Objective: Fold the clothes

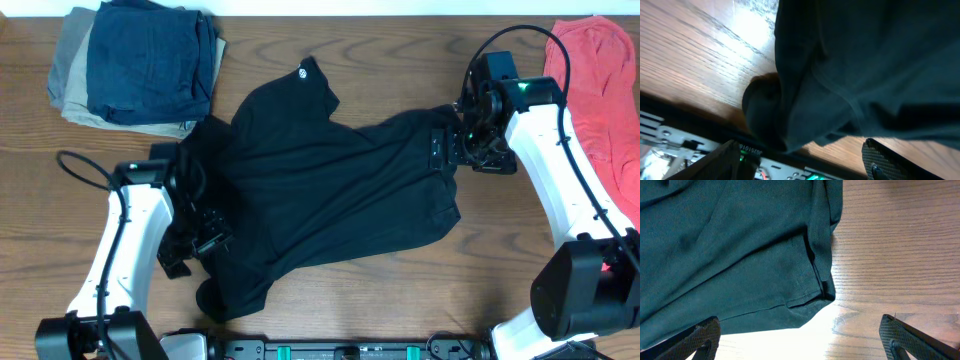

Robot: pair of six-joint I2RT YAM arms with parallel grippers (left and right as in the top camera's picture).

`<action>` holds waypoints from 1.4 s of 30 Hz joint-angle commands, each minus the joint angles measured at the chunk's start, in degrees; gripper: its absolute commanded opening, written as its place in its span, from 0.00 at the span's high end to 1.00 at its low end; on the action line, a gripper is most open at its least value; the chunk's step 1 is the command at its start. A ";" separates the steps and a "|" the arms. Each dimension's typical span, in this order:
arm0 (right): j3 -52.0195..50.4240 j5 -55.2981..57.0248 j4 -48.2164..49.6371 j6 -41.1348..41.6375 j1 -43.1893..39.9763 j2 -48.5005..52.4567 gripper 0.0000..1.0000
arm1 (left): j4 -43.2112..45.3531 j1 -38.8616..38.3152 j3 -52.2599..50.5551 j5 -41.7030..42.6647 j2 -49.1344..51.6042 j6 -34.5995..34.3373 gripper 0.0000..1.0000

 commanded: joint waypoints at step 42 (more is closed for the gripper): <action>-17.92 -3.19 25.75 -5.81 1.90 0.55 0.14 | 10.08 0.09 -15.85 1.46 -0.24 -6.71 0.55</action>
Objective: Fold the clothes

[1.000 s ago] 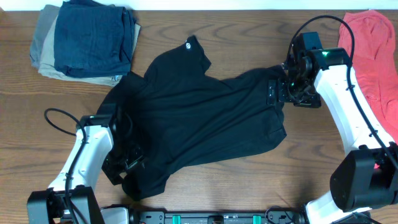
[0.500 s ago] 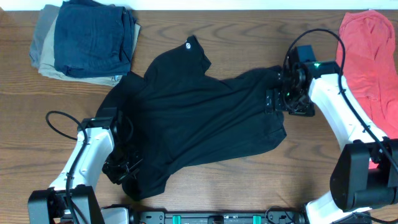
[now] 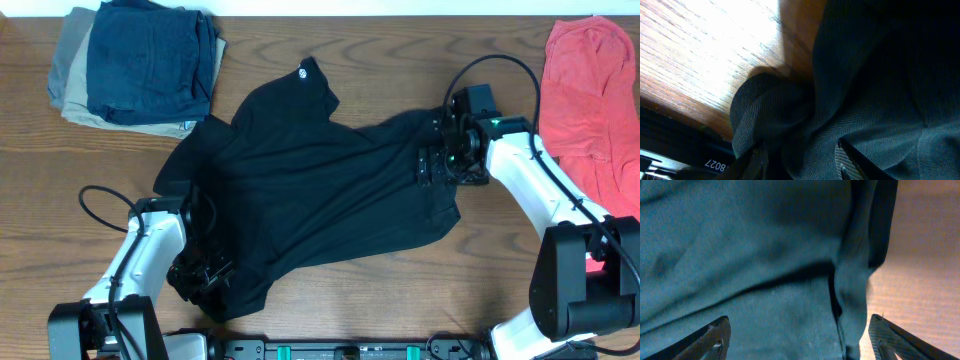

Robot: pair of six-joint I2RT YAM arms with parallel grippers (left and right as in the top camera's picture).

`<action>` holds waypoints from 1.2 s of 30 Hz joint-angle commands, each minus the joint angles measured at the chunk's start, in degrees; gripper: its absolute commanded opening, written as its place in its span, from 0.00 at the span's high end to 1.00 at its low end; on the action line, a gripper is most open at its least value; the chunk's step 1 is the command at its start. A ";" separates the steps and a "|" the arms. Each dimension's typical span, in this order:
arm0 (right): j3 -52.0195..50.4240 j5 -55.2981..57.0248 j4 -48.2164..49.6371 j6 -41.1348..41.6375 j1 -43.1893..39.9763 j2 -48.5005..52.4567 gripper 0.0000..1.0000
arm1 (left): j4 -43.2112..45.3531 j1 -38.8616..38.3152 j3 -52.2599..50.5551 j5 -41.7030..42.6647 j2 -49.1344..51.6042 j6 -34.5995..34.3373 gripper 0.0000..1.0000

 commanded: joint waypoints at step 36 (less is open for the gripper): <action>-0.50 3.23 -0.61 3.19 2.10 5.49 0.99 | 3.65 0.09 -3.65 0.59 -0.26 0.39 0.94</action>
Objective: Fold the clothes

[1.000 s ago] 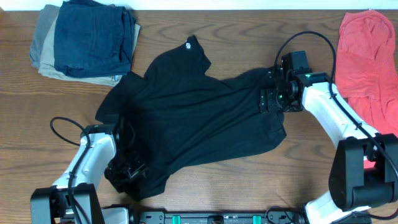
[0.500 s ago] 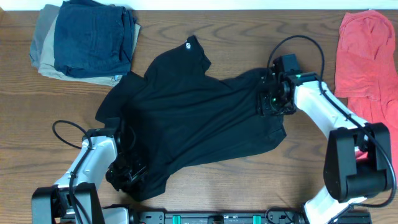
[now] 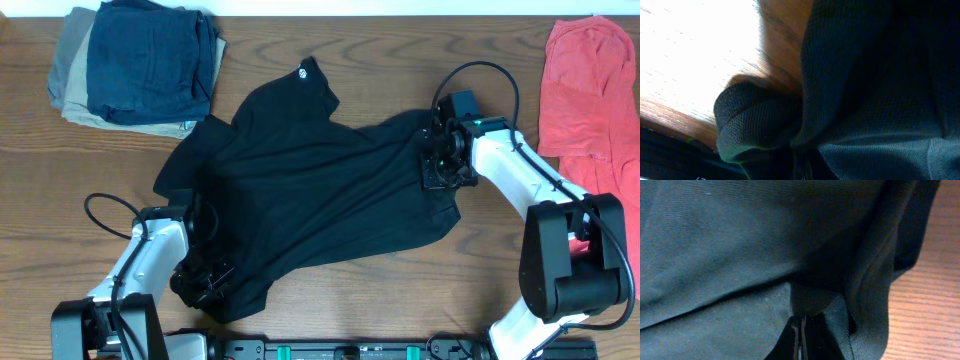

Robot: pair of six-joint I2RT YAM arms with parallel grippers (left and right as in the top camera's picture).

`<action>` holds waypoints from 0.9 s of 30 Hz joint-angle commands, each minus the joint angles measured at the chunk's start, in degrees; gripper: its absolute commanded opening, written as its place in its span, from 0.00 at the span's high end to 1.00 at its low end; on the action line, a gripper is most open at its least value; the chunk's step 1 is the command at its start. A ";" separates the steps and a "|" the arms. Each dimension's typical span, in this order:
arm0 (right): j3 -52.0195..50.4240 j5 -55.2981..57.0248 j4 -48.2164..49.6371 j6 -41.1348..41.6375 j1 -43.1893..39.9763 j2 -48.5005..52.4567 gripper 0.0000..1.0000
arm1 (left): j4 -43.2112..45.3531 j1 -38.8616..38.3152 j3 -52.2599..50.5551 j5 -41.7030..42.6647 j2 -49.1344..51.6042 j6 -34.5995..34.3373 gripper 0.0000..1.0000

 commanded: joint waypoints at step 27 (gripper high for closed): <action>-0.17 6.75 -26.29 11.10 -9.27 -26.53 0.99 | -16.04 0.07 10.64 -0.31 -20.90 3.37 0.94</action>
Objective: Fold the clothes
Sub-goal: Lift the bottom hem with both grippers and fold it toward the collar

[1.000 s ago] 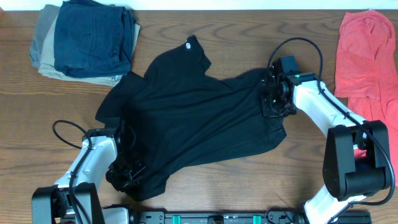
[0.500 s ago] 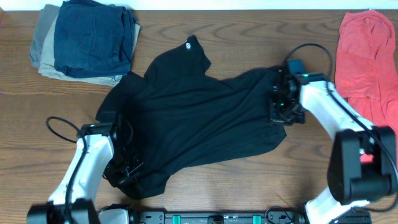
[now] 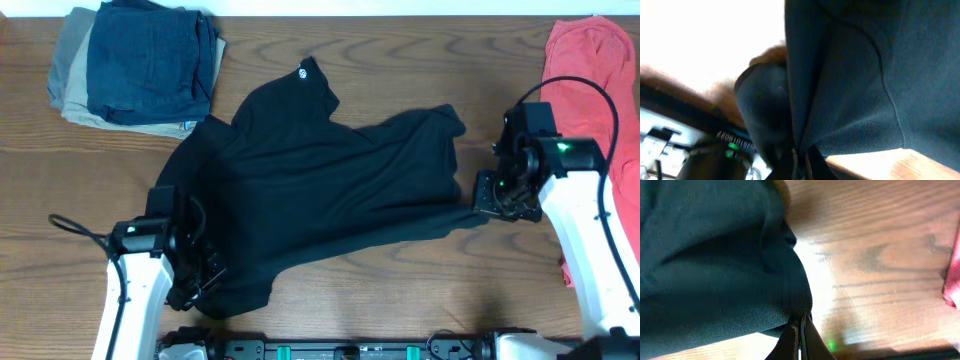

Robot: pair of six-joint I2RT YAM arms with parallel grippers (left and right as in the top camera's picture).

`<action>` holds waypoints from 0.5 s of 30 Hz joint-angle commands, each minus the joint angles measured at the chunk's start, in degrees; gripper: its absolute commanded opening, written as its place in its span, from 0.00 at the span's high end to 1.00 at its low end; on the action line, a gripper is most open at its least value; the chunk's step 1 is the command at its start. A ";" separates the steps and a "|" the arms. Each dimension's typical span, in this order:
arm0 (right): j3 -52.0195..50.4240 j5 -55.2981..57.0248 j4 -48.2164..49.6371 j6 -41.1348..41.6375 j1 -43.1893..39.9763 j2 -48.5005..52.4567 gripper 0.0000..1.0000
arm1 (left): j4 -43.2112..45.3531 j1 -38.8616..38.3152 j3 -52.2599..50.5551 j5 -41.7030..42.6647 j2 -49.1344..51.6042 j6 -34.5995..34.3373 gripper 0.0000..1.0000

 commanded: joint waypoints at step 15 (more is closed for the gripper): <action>-0.02 1.66 -4.31 5.27 -0.46 -7.43 0.99 | -4.04 0.09 16.28 -0.31 -3.34 2.91 0.94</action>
